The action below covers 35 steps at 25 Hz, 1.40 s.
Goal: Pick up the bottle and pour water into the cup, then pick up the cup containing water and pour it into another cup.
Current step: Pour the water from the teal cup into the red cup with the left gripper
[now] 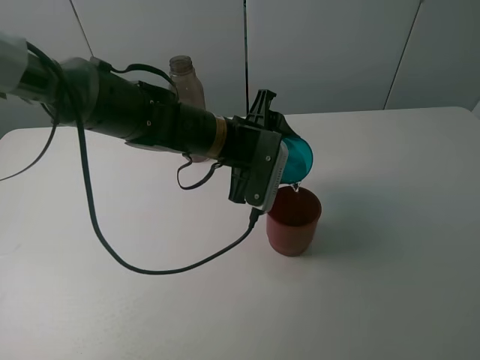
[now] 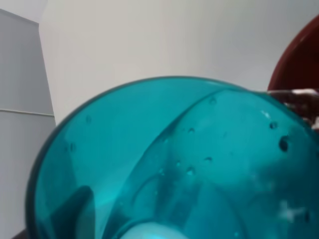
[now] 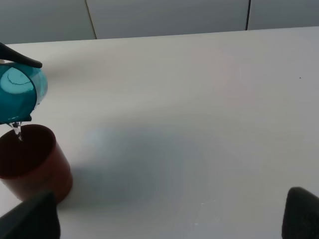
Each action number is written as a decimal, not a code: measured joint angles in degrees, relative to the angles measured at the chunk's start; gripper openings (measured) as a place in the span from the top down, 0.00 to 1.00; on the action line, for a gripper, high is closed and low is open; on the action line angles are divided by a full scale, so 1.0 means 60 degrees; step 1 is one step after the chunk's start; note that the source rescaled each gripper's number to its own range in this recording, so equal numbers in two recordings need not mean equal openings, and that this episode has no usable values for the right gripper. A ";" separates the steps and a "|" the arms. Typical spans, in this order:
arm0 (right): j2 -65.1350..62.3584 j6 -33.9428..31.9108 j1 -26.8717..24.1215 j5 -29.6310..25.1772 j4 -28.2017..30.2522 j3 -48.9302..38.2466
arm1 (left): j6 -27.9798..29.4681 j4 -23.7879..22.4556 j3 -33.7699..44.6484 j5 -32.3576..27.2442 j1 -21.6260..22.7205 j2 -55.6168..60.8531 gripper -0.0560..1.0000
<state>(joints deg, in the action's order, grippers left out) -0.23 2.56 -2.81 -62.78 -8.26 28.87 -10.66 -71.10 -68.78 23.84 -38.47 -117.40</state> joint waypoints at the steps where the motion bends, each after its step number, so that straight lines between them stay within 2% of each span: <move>1: 0.0000 0.0000 0.0000 0.0000 0.0000 0.0000 | -0.0089 0.0041 0.0000 -0.0032 0.0000 0.0000 0.90; 18: 0.0000 0.0000 0.0000 0.0000 0.0000 0.0000 | -0.1770 0.1033 0.0000 -0.0261 -0.0177 0.0000 0.90; 25: 0.0000 0.0000 0.0000 0.0000 0.0000 0.0000 | -0.2454 0.1059 0.0000 -0.0189 -0.0177 0.0000 0.90; 35: 0.0000 0.0000 0.0000 0.0000 0.0000 0.0000 | -0.2868 0.1078 0.0000 -0.0132 -0.0177 0.0000 0.90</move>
<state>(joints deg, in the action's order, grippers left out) -0.23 2.56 -2.81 -62.78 -8.26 28.87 -27.86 -64.63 -68.78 23.05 -39.53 -117.40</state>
